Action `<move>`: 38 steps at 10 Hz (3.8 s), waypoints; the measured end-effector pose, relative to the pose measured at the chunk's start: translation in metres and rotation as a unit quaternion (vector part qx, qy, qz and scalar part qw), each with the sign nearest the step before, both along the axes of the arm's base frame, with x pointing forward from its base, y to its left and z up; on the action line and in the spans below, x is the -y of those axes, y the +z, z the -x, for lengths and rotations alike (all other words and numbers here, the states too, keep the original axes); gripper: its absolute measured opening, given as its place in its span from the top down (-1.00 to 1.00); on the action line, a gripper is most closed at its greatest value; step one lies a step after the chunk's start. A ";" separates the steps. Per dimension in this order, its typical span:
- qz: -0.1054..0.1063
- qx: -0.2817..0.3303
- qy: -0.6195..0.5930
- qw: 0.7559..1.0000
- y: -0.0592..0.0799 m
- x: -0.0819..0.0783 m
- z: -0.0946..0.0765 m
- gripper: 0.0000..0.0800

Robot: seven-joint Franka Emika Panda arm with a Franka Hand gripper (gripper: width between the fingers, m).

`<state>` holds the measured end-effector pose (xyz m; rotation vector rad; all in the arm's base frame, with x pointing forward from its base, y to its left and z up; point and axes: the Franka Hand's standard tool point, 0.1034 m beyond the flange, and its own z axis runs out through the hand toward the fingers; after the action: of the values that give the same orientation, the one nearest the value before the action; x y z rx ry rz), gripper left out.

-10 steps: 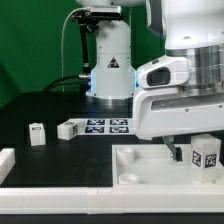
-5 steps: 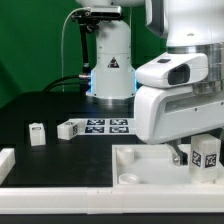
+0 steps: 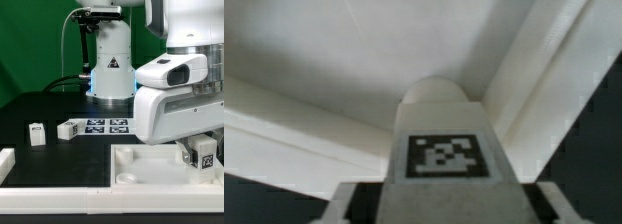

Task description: Assemble one leg

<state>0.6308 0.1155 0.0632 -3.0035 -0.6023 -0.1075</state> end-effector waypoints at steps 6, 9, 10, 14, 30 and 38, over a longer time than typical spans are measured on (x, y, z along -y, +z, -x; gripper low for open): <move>-0.011 -0.009 -0.338 0.941 -0.001 -0.003 0.003 0.27; -0.021 -0.038 -0.548 0.835 -0.002 -0.004 0.004 0.27; -0.023 -0.043 -0.608 0.793 -0.003 -0.004 0.004 0.27; -0.031 -0.049 -0.689 0.722 -0.003 -0.005 0.004 0.26; 0.027 0.014 -0.010 0.999 0.004 0.002 0.003 -0.62; 0.019 0.007 -0.109 0.994 0.002 0.001 0.003 0.27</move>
Offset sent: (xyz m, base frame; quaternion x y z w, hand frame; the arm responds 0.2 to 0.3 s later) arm -0.0116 -0.0070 0.0038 -0.0495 0.0354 0.3155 0.9470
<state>0.6277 0.1143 0.0656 -3.0988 -0.2785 -0.1310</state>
